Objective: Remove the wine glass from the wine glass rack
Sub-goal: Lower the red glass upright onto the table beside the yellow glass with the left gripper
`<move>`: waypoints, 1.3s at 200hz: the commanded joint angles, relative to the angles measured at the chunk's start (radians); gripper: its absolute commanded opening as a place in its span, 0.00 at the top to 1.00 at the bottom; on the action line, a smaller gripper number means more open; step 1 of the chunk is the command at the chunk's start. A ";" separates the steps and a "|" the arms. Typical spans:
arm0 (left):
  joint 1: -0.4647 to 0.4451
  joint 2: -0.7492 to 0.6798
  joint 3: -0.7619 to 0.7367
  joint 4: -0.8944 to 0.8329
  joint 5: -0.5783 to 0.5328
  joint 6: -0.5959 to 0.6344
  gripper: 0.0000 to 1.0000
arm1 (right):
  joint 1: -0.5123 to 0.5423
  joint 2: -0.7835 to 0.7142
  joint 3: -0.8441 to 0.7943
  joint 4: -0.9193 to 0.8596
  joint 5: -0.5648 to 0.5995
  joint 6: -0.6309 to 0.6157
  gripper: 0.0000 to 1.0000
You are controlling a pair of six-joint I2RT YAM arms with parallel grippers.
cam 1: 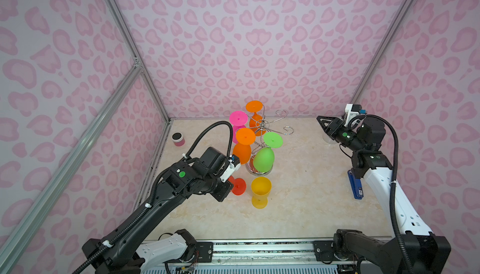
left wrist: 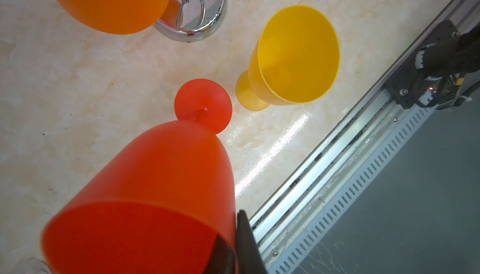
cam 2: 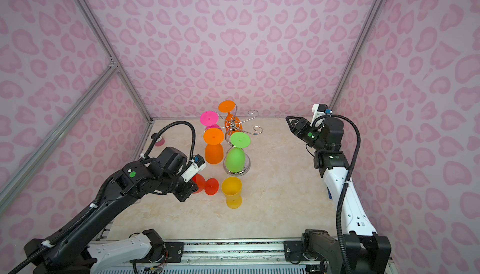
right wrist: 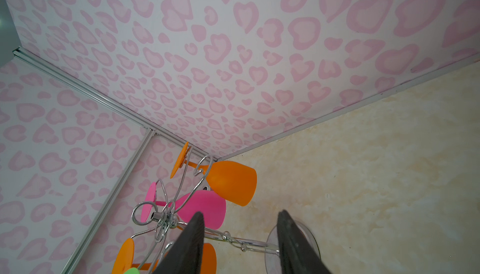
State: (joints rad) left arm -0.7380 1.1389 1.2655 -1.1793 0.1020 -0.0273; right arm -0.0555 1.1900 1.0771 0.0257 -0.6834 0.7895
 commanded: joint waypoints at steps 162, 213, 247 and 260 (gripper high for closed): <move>-0.105 0.318 0.055 -0.020 -0.184 -0.063 0.99 | -0.006 0.006 -0.014 -0.047 0.033 -0.064 0.54; -0.110 0.345 0.074 -0.039 -0.185 -0.064 0.82 | -0.006 0.008 -0.020 -0.044 0.031 -0.065 0.54; -0.111 0.339 0.113 -0.051 -0.182 -0.070 0.61 | -0.006 0.011 -0.019 -0.039 0.029 -0.063 0.53; -0.112 0.335 0.119 -0.055 -0.182 -0.073 0.53 | -0.006 0.012 -0.019 -0.037 0.027 -0.060 0.54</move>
State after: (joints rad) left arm -0.8501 1.4784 1.3670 -1.2095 -0.0780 -0.0940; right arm -0.0608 1.1957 1.0618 -0.0349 -0.6518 0.7376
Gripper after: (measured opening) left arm 0.407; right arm 0.465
